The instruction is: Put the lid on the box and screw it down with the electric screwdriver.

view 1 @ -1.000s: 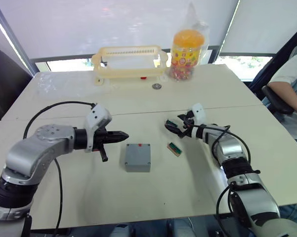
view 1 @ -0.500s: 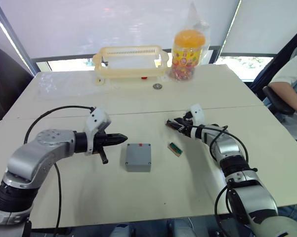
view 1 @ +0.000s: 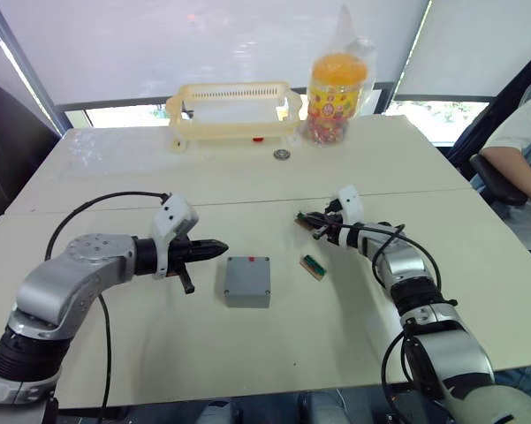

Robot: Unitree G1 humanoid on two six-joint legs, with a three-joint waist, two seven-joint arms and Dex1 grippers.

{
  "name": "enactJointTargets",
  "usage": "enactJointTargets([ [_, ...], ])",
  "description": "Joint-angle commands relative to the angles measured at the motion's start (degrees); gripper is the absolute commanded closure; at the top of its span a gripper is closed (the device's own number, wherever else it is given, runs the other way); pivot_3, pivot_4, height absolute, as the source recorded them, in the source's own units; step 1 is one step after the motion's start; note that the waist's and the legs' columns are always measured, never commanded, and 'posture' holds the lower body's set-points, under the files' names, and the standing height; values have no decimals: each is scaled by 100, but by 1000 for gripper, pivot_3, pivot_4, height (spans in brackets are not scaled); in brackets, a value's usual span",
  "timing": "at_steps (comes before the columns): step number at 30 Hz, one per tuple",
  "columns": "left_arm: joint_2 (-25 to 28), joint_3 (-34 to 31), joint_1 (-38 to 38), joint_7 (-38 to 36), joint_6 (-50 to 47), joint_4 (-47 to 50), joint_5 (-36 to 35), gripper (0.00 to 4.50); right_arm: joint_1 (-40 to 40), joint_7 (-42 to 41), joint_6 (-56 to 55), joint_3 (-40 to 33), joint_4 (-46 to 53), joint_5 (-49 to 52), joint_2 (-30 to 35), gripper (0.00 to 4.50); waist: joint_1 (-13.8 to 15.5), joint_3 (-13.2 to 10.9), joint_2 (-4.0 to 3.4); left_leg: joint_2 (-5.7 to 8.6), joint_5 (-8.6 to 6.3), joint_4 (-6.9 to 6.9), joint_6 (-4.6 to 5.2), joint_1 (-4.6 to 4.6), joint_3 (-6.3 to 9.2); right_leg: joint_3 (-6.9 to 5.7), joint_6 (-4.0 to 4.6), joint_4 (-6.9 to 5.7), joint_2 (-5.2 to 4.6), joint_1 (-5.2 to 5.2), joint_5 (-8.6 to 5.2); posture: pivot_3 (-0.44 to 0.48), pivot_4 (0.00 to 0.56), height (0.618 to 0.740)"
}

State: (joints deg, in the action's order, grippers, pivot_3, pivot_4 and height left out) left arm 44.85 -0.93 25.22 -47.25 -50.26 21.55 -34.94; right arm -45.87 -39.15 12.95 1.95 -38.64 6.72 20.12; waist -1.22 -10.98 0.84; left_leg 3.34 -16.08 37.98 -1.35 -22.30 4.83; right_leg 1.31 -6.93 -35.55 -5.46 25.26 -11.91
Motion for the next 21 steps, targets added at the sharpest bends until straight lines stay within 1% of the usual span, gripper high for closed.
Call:
enactJointTargets([
  [1, -6, -63, 8, 12, 131, 69, 40, 4500, -82, -33, 24, -77, 218, 33, 31, 4422, 0, 0, 0, 1, 0, 0, 0, 0, 1, 0, 0, 0, 0, 0, 0, 0, 150, 740],
  [5, -48, -40, -5, 8, 144, 64, 65, 4500, -45, -83, 115, -64, 196, 30, 66, 4422, 1, 0, 0, 1, 0, 0, 0, 0, 0, 0, 0, 0, 0, 0, 0, 0, 150, 740],
  [11, -81, -22, -31, 13, 163, 64, 82, 4500, 59, -276, 402, -84, 533, 137, 113, 4422, 2, 0, 0, 0, 0, 0, 0, 0, 1, 0, 0, -1, 0, 0, 0, 0, 150, 740],
  [18, -127, -9, -46, 21, 172, 69, 102, 4500, 93, -280, 322, -16, 502, 15, 149, 4422, 2, 0, 0, 1, 0, 0, 0, 0, 0, 0, 0, -1, 0, 0, 0, 0, 150, 740],
  [19, -129, -11, -49, 22, 171, 69, 103, 4500, 94, -265, 308, -23, 492, 8, 146, 3688, 2, 0, 0, 1, 0, 0, 0, 0, 0, 0, 0, -2, 0, 0, 0, 0, 150, 740],
  [20, -130, -11, -52, 24, 171, 70, 104, 4500, 94, -257, 300, -29, 489, 3, 143, 3424, 2, 0, 0, 2, 0, 0, 0, 0, 0, 0, 0, -2, 0, 0, 0, 0, 150, 740],
  [21, -131, -11, -57, 26, 172, 70, 107, 4500, 94, -236, 295, -46, 498, 8, 134, 2890, 2, 0, 0, 2, 0, 0, 0, 0, 0, 0, 0, -1, 0, 0, 0, 0, 150, 740],
])
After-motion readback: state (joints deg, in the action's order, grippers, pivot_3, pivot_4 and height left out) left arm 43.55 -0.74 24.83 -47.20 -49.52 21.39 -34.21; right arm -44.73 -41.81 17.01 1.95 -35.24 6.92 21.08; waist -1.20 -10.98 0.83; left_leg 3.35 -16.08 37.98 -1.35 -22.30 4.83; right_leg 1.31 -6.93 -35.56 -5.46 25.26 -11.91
